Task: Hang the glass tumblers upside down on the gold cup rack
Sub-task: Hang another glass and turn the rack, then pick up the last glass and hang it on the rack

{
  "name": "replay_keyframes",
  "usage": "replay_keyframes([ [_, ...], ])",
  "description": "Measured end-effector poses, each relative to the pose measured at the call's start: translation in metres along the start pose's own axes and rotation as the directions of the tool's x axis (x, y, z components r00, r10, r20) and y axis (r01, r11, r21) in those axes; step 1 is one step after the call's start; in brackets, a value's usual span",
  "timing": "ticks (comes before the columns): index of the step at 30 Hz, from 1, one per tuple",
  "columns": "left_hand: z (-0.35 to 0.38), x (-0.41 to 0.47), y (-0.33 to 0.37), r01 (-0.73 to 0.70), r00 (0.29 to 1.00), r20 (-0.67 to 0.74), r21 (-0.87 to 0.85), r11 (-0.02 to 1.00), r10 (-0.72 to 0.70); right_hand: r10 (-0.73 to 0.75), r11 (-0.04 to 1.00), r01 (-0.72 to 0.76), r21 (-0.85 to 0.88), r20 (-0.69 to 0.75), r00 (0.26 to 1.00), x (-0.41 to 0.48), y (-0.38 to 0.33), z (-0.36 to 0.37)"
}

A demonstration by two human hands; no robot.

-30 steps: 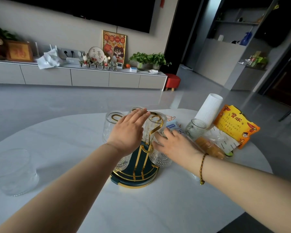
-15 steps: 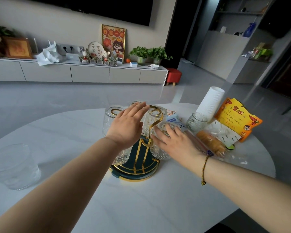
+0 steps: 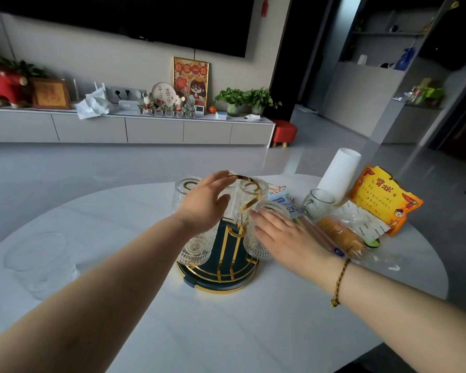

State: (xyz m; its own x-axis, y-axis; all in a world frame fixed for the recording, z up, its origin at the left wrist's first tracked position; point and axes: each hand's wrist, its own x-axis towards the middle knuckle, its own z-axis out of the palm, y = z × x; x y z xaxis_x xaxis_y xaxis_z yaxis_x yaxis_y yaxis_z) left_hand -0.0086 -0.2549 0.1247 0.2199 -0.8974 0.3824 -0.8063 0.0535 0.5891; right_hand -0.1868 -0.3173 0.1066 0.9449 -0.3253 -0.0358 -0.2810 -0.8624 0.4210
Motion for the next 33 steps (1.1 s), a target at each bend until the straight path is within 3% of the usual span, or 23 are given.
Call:
replay_keyframes([
  [3,-0.007,-0.022,0.001,0.008,0.992,-0.124,-0.041,0.999,-0.013,0.024,0.991,-0.006,0.133,-0.134,0.991,-0.009,-0.005,-0.010],
  [5,-0.015,-0.049,-0.004,0.006,0.980,-0.197,-0.062,0.998,-0.018,0.008,0.993,0.027,0.119,-0.281,0.960,-0.012,-0.014,-0.018],
  [7,-0.022,-0.082,-0.015,0.038,0.967,-0.247,-0.067,0.997,-0.054,-0.005,0.971,0.096,0.219,-0.382,0.924,-0.011,-0.024,-0.022],
  [13,-0.037,-0.194,-0.071,0.346,0.865,-0.347,-0.113,0.931,-0.364,0.030,0.849,0.248,0.466,-0.513,0.858,0.023,-0.089,-0.036],
  [17,-0.047,-0.250,-0.114,0.542,0.760,-0.367,-0.099,0.835,-0.537,0.126,0.640,0.266,0.721,-0.440,0.889,0.072,-0.155,-0.037],
  [21,-0.053,-0.272,-0.143,0.730,0.662,-0.309,0.062,0.681,-0.683,0.202,0.357,0.051,0.933,-0.131,0.971,0.126,-0.206,-0.032],
  [25,-0.048,-0.278,-0.154,0.709,0.705,-0.271,0.235,0.665,-0.655,0.196,0.185,-0.146,0.972,0.109,0.974,0.167,-0.234,-0.016],
  [28,-0.046,-0.278,-0.157,0.696,0.718,-0.270,0.265,0.668,-0.641,0.168,0.162,-0.216,0.963,0.189,0.968,0.186,-0.251,-0.001],
  [33,-0.047,-0.275,-0.157,0.685,0.724,-0.241,0.362,0.633,-0.646,0.304,0.195,-0.154,0.969,0.090,0.948,0.210,-0.280,0.009],
])
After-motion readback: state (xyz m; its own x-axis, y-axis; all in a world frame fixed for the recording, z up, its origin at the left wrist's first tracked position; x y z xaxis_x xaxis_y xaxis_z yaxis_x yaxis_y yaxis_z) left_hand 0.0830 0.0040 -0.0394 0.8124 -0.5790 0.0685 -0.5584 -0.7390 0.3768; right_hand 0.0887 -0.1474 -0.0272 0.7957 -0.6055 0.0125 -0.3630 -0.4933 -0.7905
